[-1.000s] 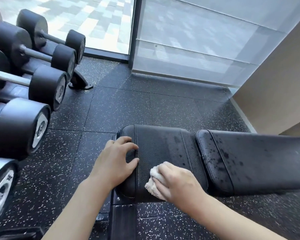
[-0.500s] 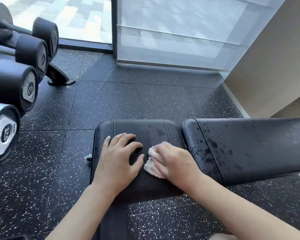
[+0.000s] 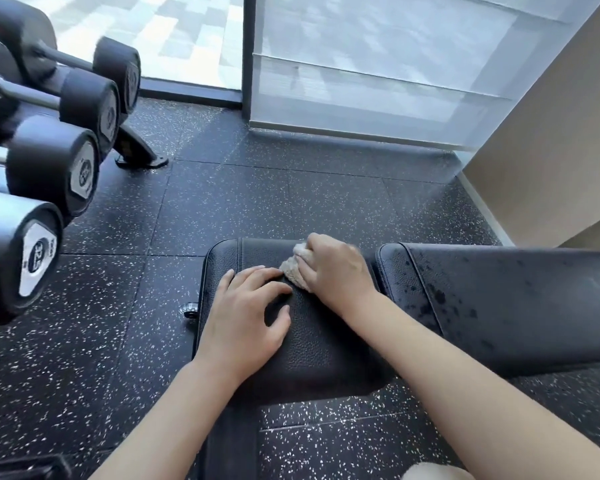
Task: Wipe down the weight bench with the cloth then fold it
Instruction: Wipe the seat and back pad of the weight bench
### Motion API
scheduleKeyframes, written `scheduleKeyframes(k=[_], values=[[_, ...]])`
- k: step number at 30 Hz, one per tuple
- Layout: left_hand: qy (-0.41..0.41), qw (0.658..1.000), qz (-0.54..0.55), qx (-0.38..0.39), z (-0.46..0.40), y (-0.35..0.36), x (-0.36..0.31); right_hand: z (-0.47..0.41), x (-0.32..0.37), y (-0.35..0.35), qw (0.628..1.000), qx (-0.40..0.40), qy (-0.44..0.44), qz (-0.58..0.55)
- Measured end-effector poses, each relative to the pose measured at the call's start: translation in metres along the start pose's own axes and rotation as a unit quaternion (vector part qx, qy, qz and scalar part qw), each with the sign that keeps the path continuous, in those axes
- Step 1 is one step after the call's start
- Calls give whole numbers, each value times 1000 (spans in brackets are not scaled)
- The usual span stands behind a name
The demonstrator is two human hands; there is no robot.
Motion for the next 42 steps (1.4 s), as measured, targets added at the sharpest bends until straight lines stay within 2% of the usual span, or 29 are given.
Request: scheduleKeyframes(k=[3,6,10,14,18,22,26,33,39,42], values=[[1,1000,6,-6,1,1,0,67,4,-20,998,-9,-48,-44],[2,1000,3,-6,1,2,0,124,-10,-31,995,30,-57,-76],[-2,1000,-17,-9,-2,3,-3,156,-22,-29,992,53,-101,-51],[-3,1000,-25,-12,-2,4,-4,120,-21,-26,994,17,-109,-24],[-1,999,-32,-11,-4,2,-6,40,-29,-18,999,-29,-17,-24],[3,1000,-28,-9,-4,0,-6,-33,-36,1,998,-11,60,5],[-5,1000,-11,-6,-3,-1,-5,-49,-37,4,996,6,81,27],[2,1000,11,16,-3,4,-11,53,-40,-21,999,-1,40,-30],[51,998,35,31,-14,27,-39,165,-67,-37,986,15,107,-130],[55,997,22,45,-17,38,-42,175,-70,-36,985,20,91,-142]])
Point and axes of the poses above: each hand's wrist, its own z-axis away from the middle knuckle, its own y-axis out of the palm, x = y × z, the point moved 8 cm from there along -z, towards the middle knuckle, and after that the axes turned 7 degrees about y, right-handed, at the moved point
